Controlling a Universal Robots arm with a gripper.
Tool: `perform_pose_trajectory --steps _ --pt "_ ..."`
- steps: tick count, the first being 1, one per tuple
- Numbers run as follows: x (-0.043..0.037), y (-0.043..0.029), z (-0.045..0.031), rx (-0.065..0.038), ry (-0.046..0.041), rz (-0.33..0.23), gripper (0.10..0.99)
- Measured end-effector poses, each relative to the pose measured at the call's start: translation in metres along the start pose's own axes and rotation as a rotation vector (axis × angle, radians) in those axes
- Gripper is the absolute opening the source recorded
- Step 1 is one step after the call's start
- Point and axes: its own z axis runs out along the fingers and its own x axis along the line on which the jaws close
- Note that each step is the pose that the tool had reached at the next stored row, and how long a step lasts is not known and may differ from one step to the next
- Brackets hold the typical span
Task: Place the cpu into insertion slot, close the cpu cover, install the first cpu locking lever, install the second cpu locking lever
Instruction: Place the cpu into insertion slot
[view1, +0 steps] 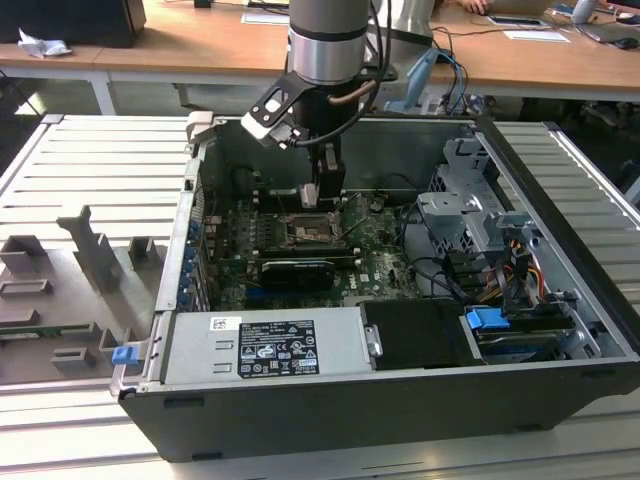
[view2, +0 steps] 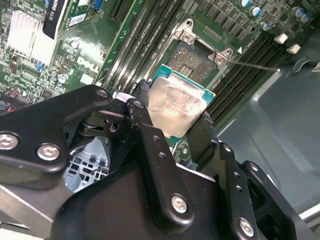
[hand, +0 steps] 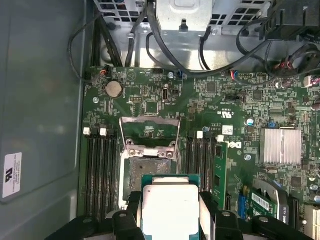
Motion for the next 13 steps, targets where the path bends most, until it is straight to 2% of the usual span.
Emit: perform_pose_trajectory --steps 4,13 --pt "0.0017 -0.0002 0.0049 0.000 -0.0001 0.000 0.541" --pt "0.0073 -0.0012 0.0235 0.000 -0.0037 0.000 0.541"
